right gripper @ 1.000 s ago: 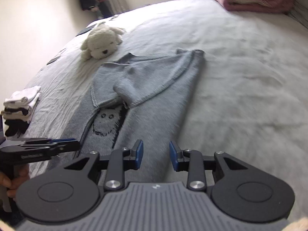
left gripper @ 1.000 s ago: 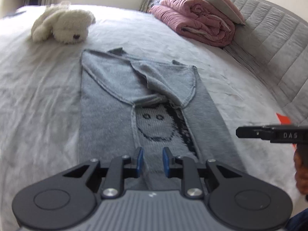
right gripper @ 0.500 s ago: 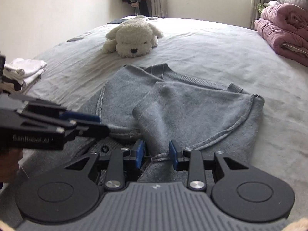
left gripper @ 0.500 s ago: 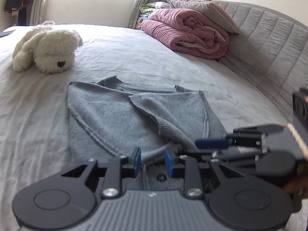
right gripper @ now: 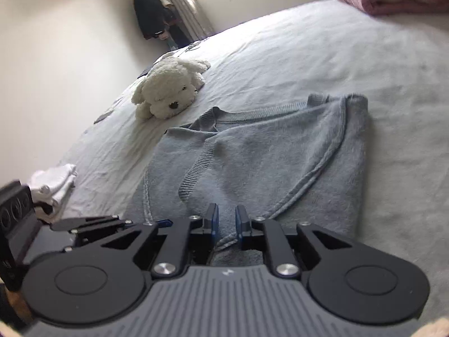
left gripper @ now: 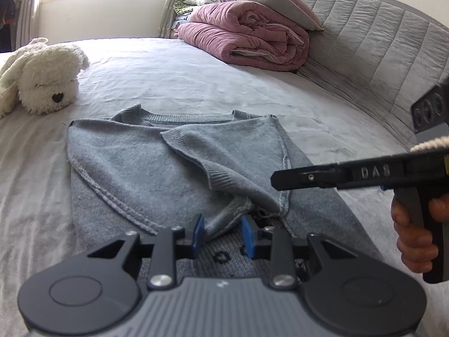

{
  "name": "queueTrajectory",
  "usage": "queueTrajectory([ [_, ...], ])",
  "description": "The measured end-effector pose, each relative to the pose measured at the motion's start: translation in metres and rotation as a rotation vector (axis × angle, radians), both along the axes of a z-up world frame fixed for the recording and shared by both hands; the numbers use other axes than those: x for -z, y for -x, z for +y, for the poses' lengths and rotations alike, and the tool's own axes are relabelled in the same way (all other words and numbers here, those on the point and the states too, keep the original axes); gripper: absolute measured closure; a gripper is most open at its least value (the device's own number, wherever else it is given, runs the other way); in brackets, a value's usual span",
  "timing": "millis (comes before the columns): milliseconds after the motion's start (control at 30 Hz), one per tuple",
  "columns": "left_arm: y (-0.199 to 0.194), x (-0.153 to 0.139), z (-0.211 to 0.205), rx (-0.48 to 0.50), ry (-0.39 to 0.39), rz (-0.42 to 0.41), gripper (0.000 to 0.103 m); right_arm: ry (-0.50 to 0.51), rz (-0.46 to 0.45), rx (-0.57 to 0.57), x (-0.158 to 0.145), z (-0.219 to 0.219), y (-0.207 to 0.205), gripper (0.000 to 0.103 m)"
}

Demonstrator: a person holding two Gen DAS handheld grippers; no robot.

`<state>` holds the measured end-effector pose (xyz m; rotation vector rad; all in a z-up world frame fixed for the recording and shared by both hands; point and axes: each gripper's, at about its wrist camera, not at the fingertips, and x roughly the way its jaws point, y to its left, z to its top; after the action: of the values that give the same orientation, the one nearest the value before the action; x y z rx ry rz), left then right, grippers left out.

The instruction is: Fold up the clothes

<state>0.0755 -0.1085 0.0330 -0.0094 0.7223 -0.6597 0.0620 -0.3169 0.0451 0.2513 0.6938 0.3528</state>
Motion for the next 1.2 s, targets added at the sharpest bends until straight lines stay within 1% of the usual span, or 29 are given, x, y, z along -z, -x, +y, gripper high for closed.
queueTrajectory([
  [33, -0.001, -0.001, 0.001, -0.001, 0.007, 0.001, 0.073, 0.047, -0.041, -0.038, -0.005, 0.008, 0.005, 0.077],
  [67, -0.002, -0.002, 0.002, 0.002, 0.013, 0.000, 0.073, 0.078, -0.073, -0.072, -0.009, 0.015, 0.010, 0.060],
  [100, -0.002, -0.002, 0.002, 0.010, 0.019, 0.003, 0.073, 0.124, -0.095, -0.091, -0.009, 0.023, 0.013, 0.055],
  [133, -0.002, -0.001, 0.002, 0.019, 0.025, 0.007, 0.073, 0.173, -0.115, -0.107, -0.009, 0.030, 0.015, 0.055],
  [167, -0.001, 0.001, 0.001, 0.026, 0.024, 0.010, 0.073, 0.226, -0.103, -0.112, -0.005, 0.037, 0.013, 0.055],
  [200, -0.001, 0.002, 0.000, 0.031, 0.016, 0.006, 0.073, 0.243, -0.082, -0.115, 0.001, 0.039, 0.010, 0.056],
  [233, 0.000, 0.003, -0.002, 0.037, 0.008, 0.001, 0.073, 0.256, -0.060, -0.119, 0.007, 0.041, 0.006, 0.068],
  [267, 0.001, 0.003, -0.003, 0.046, 0.000, -0.006, 0.073, 0.246, -0.038, -0.114, 0.012, 0.040, 0.003, 0.088],
  [300, 0.003, 0.003, -0.004, 0.056, -0.007, -0.012, 0.073, 0.227, -0.023, -0.088, 0.014, 0.036, 0.001, 0.092],
  [367, 0.003, 0.003, -0.006, 0.072, -0.012, -0.015, 0.072, 0.130, 0.007, -0.040, 0.016, 0.023, -0.005, 0.097],
  [400, 0.004, 0.004, -0.006, 0.077, -0.017, -0.016, 0.072, 0.076, 0.025, -0.016, 0.016, 0.016, -0.007, 0.097],
  [467, 0.003, 0.004, -0.006, 0.081, -0.017, -0.015, 0.072, -0.065, 0.068, 0.027, 0.018, 0.001, -0.010, 0.097],
  [533, 0.000, 0.001, -0.002, 0.082, -0.003, 0.000, 0.072, -0.206, 0.111, 0.058, 0.021, -0.013, -0.011, 0.096],
  [600, -0.006, -0.002, 0.002, 0.072, 0.023, 0.017, 0.072, -0.348, 0.161, 0.080, 0.025, -0.027, -0.012, 0.096],
  [700, -0.021, -0.004, 0.013, 0.026, 0.108, 0.073, 0.070, -0.493, 0.221, 0.111, 0.035, -0.044, -0.014, 0.096],
  [767, -0.032, -0.001, 0.019, -0.010, 0.195, 0.139, 0.070, -0.534, 0.241, 0.112, 0.039, -0.047, -0.014, 0.095],
  [867, -0.044, 0.005, 0.020, -0.044, 0.266, 0.203, 0.070, -0.537, 0.234, 0.094, 0.035, -0.045, -0.012, 0.093],
  [1000, -0.053, 0.009, 0.010, -0.045, 0.307, 0.232, 0.070, -0.514, 0.230, 0.094, 0.032, -0.043, -0.012, 0.093],
  [1100, -0.059, 0.015, 0.001, -0.062, 0.318, 0.267, 0.071, -0.504, 0.232, 0.101, 0.035, -0.042, -0.013, 0.093],
  [1200, -0.061, 0.017, -0.002, -0.073, 0.342, 0.278, 0.072, -0.496, 0.231, 0.099, 0.034, -0.041, -0.014, 0.093],
])
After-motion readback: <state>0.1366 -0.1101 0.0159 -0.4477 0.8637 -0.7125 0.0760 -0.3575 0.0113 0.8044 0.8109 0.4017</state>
